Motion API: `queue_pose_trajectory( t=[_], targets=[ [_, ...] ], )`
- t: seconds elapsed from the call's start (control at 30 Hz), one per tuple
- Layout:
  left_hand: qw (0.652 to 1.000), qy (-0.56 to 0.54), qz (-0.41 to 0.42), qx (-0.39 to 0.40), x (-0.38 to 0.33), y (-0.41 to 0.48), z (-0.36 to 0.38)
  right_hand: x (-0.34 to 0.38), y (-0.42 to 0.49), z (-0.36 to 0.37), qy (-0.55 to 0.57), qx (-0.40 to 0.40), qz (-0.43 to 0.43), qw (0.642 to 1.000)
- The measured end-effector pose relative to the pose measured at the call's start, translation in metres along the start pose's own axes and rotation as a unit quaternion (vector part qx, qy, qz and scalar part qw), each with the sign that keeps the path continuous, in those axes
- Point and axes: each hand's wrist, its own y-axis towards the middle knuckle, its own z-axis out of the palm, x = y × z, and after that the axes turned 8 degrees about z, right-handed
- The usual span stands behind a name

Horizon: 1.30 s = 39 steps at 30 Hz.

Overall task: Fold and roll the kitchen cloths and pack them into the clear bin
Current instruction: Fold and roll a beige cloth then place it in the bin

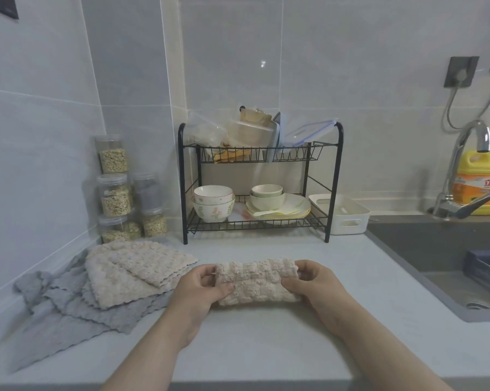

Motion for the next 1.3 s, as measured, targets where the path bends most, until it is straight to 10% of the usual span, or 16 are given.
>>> queue_pose_trajectory(
  t=[0.9, 1.3],
  targets=[
    [0.978, -0.041, -0.200, -0.035, -0.115, 0.054, 0.008, 0.119, -0.004, 0.035, -0.051, -0.156, 0.159, 0.973],
    [0.937, -0.249, -0.171, 0.176, -0.231, 0.089, 0.070, 0.267, -0.075, 0.004, 0.059, -0.239, 0.034, 0.969]
  ],
)
